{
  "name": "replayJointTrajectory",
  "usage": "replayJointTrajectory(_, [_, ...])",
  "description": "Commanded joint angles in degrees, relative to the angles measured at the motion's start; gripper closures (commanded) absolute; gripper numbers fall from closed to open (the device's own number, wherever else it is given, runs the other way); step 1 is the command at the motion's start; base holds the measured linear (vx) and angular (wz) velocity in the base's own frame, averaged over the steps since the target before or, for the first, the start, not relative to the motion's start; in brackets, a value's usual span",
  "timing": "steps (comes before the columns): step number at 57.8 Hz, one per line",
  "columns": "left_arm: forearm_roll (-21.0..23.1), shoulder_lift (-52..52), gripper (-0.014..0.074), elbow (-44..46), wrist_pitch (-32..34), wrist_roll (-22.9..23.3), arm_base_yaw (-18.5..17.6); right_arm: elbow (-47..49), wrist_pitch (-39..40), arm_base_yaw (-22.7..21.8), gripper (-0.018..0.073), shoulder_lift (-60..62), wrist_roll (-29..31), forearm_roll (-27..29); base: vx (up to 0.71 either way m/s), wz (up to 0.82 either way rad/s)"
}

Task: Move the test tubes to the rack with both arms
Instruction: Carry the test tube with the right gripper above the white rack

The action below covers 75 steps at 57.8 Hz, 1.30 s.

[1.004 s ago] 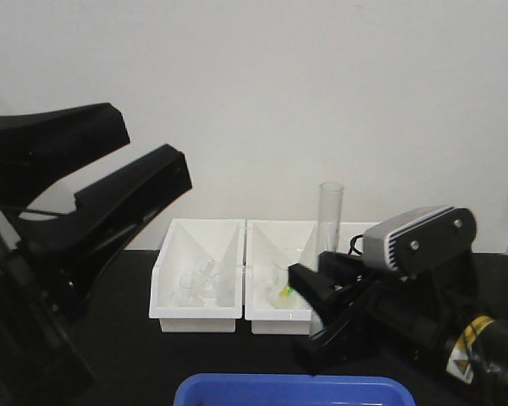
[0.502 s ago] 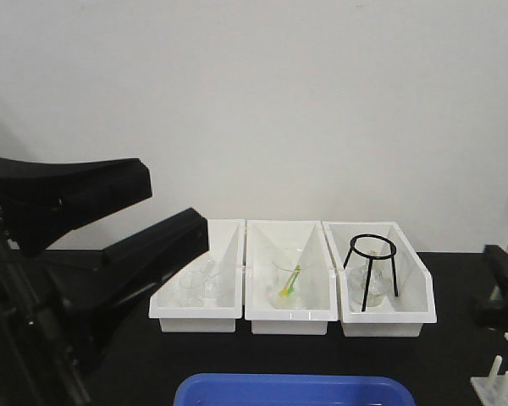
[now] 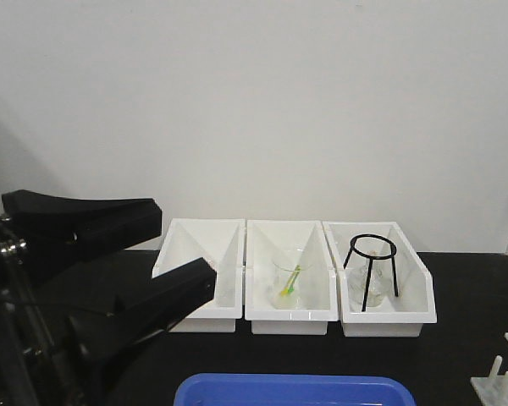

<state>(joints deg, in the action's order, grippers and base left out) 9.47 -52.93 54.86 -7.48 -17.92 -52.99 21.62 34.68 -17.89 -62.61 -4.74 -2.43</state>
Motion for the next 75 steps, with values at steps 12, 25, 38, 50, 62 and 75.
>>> replayJointTrajectory(12, [-0.01,0.39,0.0172,1.83,1.38,0.0,-0.06,1.48,12.66,-2.29,0.0564,-6.7,-0.06,-2.18,0.0,0.0])
replayJointTrajectory(25, [-0.01,0.39,0.025,1.83,0.66,0.0,-0.06,1.48,17.0,-2.29,0.0564,-12.09,-0.44,-3.28,0.0,0.0])
replayJointTrajectory(38, [-0.01,0.39,0.0328,1.83,0.49,0.0,-0.06,1.66,21.02,-2.29,0.0564,-16.26,-0.51,-5.19,0.0,0.0])
replayJointTrajectory(50, [-0.01,0.39,0.0379,1.83,0.23,0.0,-0.06,1.66,23.73,-2.29,0.0564,-20.35,-0.4,-4.89,0.0,0.0])
replayJointTrajectory(62, [-0.01,0.39,0.0388,1.83,0.23,0.0,-0.06,1.66,27.77,-2.29,0.0564,-23.89,-0.35,-4.78,0.0,0.0])
replayJointTrajectory(75, [-0.01,0.39,0.0388,1.83,0.23,0.0,-0.06,1.66,28.33,-2.29,0.0564,-26.73,-0.35,-4.73,0.0,0.0])
